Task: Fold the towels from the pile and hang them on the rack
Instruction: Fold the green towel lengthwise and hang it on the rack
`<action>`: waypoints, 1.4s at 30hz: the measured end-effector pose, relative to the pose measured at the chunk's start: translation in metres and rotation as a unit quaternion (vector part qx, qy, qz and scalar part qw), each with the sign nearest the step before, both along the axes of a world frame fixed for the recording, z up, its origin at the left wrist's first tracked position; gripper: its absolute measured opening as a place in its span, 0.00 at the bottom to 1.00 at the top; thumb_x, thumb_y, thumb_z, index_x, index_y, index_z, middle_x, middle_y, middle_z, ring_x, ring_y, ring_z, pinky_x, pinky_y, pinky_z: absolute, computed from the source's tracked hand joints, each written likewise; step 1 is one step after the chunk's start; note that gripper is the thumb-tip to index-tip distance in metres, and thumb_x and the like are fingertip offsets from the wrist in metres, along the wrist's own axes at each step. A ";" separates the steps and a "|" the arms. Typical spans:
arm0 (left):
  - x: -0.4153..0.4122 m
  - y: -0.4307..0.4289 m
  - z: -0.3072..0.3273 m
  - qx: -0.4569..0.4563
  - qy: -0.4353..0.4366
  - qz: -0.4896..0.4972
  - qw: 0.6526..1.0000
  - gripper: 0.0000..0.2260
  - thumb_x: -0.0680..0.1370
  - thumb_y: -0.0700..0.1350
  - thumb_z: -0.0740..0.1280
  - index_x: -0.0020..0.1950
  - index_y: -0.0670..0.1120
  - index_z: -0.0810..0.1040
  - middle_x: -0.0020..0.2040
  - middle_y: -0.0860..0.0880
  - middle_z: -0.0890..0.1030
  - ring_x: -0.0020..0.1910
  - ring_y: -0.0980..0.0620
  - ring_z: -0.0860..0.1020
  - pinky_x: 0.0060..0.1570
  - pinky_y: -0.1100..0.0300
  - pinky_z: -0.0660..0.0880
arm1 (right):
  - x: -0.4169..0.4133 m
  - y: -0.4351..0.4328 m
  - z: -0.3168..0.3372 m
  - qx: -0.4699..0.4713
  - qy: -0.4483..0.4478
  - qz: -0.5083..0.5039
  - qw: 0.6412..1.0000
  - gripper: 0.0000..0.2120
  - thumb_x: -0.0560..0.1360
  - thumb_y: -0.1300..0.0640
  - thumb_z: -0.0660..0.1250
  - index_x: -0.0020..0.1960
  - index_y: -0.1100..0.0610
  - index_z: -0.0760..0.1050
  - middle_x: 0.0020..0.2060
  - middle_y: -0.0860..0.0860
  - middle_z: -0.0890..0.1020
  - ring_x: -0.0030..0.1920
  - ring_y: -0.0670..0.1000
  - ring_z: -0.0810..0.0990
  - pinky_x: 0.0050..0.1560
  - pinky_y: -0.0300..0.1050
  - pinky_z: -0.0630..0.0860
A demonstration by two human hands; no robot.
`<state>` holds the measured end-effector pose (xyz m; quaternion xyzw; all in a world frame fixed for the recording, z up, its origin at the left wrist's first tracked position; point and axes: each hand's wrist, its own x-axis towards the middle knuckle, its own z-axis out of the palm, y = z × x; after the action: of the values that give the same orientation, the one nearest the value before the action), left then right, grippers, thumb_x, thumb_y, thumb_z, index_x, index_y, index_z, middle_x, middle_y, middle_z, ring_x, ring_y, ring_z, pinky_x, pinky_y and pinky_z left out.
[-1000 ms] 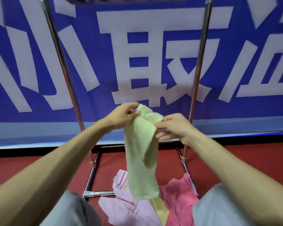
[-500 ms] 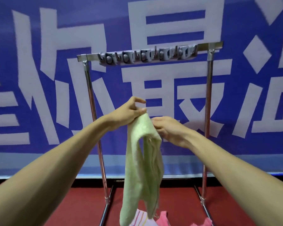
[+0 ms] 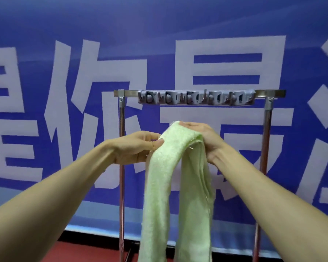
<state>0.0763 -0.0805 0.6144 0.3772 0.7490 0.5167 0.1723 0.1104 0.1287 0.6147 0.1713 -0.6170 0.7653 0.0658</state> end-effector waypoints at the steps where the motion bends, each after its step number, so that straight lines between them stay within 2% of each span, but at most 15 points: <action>1: -0.005 -0.003 0.006 0.010 0.007 0.007 1.000 0.21 0.79 0.50 0.63 0.61 0.33 0.73 0.47 0.42 0.78 0.43 0.49 0.77 0.45 0.57 0.76 | -0.006 -0.004 0.006 -0.009 0.003 -0.004 1.000 0.12 0.75 0.60 0.67 0.54 0.68 0.79 0.42 0.61 0.82 0.39 0.55 0.81 0.42 0.46 0.79; 7: -0.043 -0.007 0.037 0.157 0.031 0.074 0.984 0.15 0.82 0.45 0.57 0.58 0.37 0.77 0.37 0.47 0.80 0.32 0.54 0.78 0.34 0.61 0.77 | -0.048 -0.025 0.042 0.013 0.009 -0.077 0.997 0.07 0.71 0.65 0.70 0.47 0.67 0.82 0.31 0.57 0.77 0.31 0.52 0.73 0.34 0.43 0.71; 11: -0.077 -0.013 0.055 0.195 0.057 0.141 0.969 0.14 0.82 0.45 0.58 0.56 0.38 0.79 0.33 0.47 0.78 0.29 0.53 0.76 0.31 0.62 0.76 | -0.080 -0.044 0.066 0.029 0.027 -0.144 0.989 0.06 0.65 0.66 0.74 0.42 0.64 0.83 0.26 0.53 0.79 0.28 0.50 0.76 0.30 0.41 0.73; 14: -0.108 -0.023 0.068 0.209 0.093 0.200 0.953 0.14 0.81 0.46 0.61 0.54 0.38 0.80 0.39 0.42 0.79 0.31 0.52 0.75 0.33 0.59 0.76 | -0.106 -0.060 0.082 0.049 0.049 -0.164 0.984 0.07 0.67 0.66 0.73 0.36 0.59 0.76 0.20 0.48 0.71 0.20 0.45 0.68 0.20 0.32 0.64; 16: -0.127 -0.029 0.077 0.219 0.113 0.228 0.942 0.14 0.80 0.47 0.63 0.53 0.38 0.81 0.42 0.39 0.79 0.30 0.51 0.75 0.35 0.57 0.76 | -0.130 -0.069 0.093 0.097 0.073 -0.204 0.971 0.11 0.68 0.65 0.72 0.35 0.56 0.70 0.23 0.48 0.65 0.23 0.47 0.62 0.20 0.33 0.59; 18: -0.142 -0.032 0.088 0.228 0.133 0.259 0.929 0.14 0.79 0.48 0.64 0.50 0.38 0.81 0.38 0.41 0.79 0.29 0.52 0.75 0.31 0.58 0.75 | -0.153 -0.075 0.104 0.166 0.111 -0.269 0.942 0.12 0.69 0.61 0.71 0.31 0.57 0.69 0.28 0.51 0.65 0.30 0.49 0.62 0.25 0.38 0.63; 20: -0.156 -0.032 0.101 0.238 0.150 0.292 0.914 0.15 0.78 0.49 0.67 0.50 0.36 0.81 0.38 0.41 0.78 0.32 0.50 0.75 0.32 0.59 0.73 | -0.170 -0.079 0.111 0.252 0.164 -0.357 0.884 0.12 0.69 0.59 0.68 0.29 0.62 0.75 0.28 0.54 0.70 0.32 0.51 0.67 0.31 0.45 0.69; 22: -0.169 -0.031 0.110 0.243 0.158 0.318 0.903 0.17 0.76 0.49 0.70 0.50 0.33 0.81 0.40 0.41 0.78 0.36 0.47 0.74 0.36 0.56 0.73 | -0.177 -0.083 0.112 0.317 0.214 -0.414 0.826 0.11 0.68 0.62 0.62 0.28 0.63 0.74 0.27 0.55 0.70 0.32 0.55 0.67 0.32 0.47 0.68; 26: -0.189 -0.030 0.108 0.231 0.152 0.338 0.900 0.12 0.75 0.47 0.71 0.49 0.37 0.83 0.43 0.41 0.82 0.38 0.48 0.79 0.39 0.56 0.79 | -0.194 -0.088 0.096 0.420 0.268 -0.474 0.726 0.15 0.71 0.67 0.58 0.27 0.58 0.61 0.25 0.53 0.64 0.32 0.60 0.66 0.35 0.50 0.65; 29: -0.194 -0.028 0.092 0.249 0.116 0.327 0.904 0.11 0.75 0.46 0.71 0.48 0.37 0.82 0.42 0.43 0.82 0.38 0.48 0.79 0.36 0.59 0.79 | -0.200 -0.089 0.085 0.462 0.291 -0.485 0.683 0.13 0.74 0.65 0.58 0.31 0.59 0.64 0.29 0.54 0.69 0.37 0.63 0.71 0.39 0.50 0.66; 32: -0.196 -0.028 0.080 0.263 0.081 0.318 0.908 0.08 0.76 0.45 0.69 0.45 0.39 0.81 0.41 0.43 0.81 0.37 0.48 0.78 0.41 0.56 0.79 | -0.204 -0.092 0.074 0.464 0.270 -0.458 0.709 0.12 0.79 0.59 0.58 0.41 0.59 0.77 0.43 0.59 0.80 0.47 0.62 0.75 0.42 0.46 0.61; 35: -0.196 -0.023 0.071 0.259 0.072 0.304 0.914 0.06 0.78 0.42 0.67 0.46 0.40 0.80 0.39 0.44 0.81 0.36 0.50 0.77 0.42 0.56 0.78 | -0.208 -0.093 0.065 0.354 0.228 -0.399 0.815 0.19 0.78 0.51 0.62 0.31 0.57 0.74 0.36 0.58 0.80 0.40 0.58 0.74 0.35 0.44 0.63; 37: -0.194 -0.021 0.064 0.260 0.060 0.293 0.918 0.06 0.79 0.41 0.65 0.47 0.40 0.80 0.39 0.44 0.80 0.36 0.49 0.77 0.40 0.57 0.76 | -0.208 -0.092 0.061 0.283 0.193 -0.356 0.869 0.17 0.77 0.50 0.65 0.33 0.58 0.79 0.32 0.54 0.81 0.39 0.56 0.76 0.35 0.46 0.72; 40: -0.186 -0.023 0.056 0.250 0.061 0.280 0.925 0.09 0.80 0.44 0.64 0.52 0.40 0.80 0.40 0.46 0.81 0.36 0.52 0.78 0.35 0.61 0.76 | -0.200 -0.085 0.055 0.236 0.140 -0.303 0.912 0.09 0.75 0.50 0.68 0.42 0.54 0.83 0.38 0.50 0.86 0.46 0.53 0.83 0.49 0.52 0.81; 42: -0.177 -0.028 0.051 0.233 0.079 0.291 0.925 0.11 0.80 0.46 0.63 0.57 0.42 0.79 0.47 0.46 0.82 0.42 0.52 0.80 0.41 0.61 0.77 | -0.191 -0.078 0.051 0.234 0.111 -0.283 0.923 0.07 0.74 0.53 0.69 0.41 0.54 0.83 0.40 0.52 0.86 0.43 0.53 0.83 0.50 0.52 0.82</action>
<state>-0.1003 -0.1087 0.6651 0.2117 0.6951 0.6731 -0.1379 -0.0808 0.0509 0.6653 0.0837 -0.7901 0.5246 0.3059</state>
